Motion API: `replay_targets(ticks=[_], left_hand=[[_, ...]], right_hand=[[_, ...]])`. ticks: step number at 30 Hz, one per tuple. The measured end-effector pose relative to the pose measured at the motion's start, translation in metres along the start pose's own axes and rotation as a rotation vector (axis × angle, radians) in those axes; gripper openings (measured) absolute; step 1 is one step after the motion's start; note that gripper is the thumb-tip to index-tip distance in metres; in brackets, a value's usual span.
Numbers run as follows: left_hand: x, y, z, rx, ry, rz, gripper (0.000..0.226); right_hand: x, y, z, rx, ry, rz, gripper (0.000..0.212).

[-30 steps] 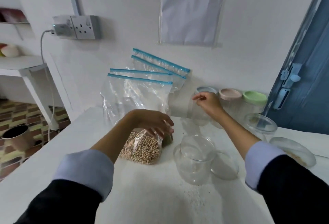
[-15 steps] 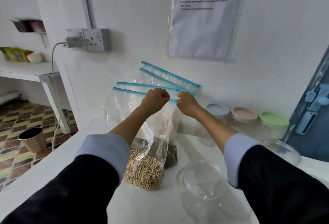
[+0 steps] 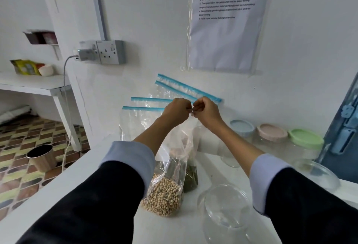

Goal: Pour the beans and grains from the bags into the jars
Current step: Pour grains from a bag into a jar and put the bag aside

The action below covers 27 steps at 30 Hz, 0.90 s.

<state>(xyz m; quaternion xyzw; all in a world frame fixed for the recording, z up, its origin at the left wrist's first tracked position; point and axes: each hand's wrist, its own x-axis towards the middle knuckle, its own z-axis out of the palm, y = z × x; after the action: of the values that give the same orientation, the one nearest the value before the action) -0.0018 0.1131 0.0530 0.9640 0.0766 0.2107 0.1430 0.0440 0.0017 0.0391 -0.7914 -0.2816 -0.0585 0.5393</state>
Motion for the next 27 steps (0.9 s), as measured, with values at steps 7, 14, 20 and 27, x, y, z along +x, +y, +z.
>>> replay_targets(ticks=[7, 14, 20, 27], left_hand=[[-0.014, 0.008, -0.013, 0.193, 0.191, 0.179, 0.02], [-0.025, 0.001, -0.022, 0.356, 0.22, 0.461, 0.016], [-0.021, -0.006, -0.024, 0.324, 0.241, 0.447, 0.016], [-0.032, -0.065, -0.049, 0.488, 0.233, 0.316, 0.01]], right_hand=[[-0.001, -0.011, -0.001, -0.255, -0.091, -0.012, 0.014], [-0.002, -0.013, -0.01, -0.262, -0.164, -0.032, 0.022], [-0.01, -0.016, -0.022, -0.237, -0.071, -0.17, 0.021], [-0.015, 0.007, -0.053, -0.091, -0.109, -0.044, 0.004]])
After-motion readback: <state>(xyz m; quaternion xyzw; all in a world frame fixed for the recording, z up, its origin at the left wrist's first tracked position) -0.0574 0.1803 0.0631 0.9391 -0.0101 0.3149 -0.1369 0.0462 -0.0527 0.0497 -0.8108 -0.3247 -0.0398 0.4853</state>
